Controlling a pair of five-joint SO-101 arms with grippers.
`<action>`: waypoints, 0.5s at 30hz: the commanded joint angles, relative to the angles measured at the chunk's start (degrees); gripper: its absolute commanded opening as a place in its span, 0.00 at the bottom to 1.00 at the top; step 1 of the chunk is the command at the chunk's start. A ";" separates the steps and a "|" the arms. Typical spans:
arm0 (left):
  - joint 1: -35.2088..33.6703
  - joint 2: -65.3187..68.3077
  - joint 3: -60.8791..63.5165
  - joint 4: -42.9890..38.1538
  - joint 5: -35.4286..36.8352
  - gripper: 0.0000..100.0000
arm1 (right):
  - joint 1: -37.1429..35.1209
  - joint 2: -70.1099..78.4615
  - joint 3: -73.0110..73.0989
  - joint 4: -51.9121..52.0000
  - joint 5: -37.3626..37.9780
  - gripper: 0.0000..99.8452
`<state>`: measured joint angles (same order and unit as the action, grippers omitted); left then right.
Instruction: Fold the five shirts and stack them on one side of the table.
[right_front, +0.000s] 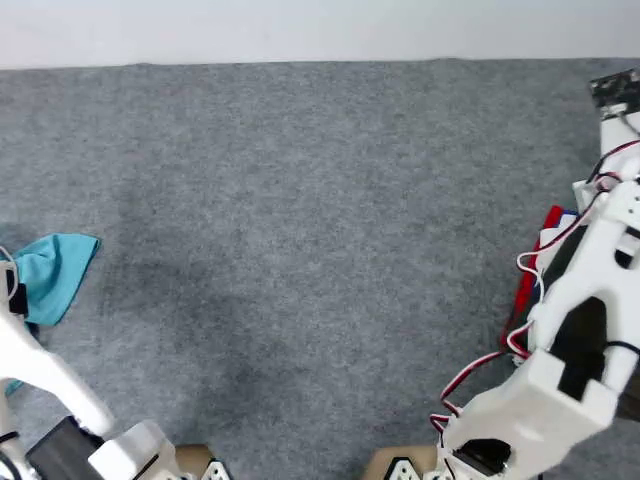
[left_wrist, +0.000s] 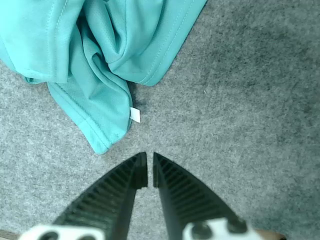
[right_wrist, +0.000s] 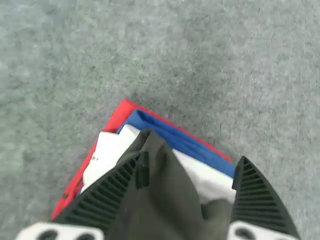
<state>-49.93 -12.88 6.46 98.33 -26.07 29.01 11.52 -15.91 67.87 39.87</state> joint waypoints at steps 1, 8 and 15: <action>0.44 -1.76 -0.22 0.18 0.53 0.03 | 0.31 -5.58 -3.25 4.70 -0.53 0.20; 0.44 -1.85 1.89 0.09 0.44 0.03 | 7.78 -5.76 -2.37 7.34 -0.44 0.02; 0.53 -1.93 3.91 0.00 0.44 0.03 | 13.14 1.89 -1.05 -1.45 1.85 0.01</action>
<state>-49.93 -12.88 10.42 98.33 -26.07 40.62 11.34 -16.00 69.45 39.96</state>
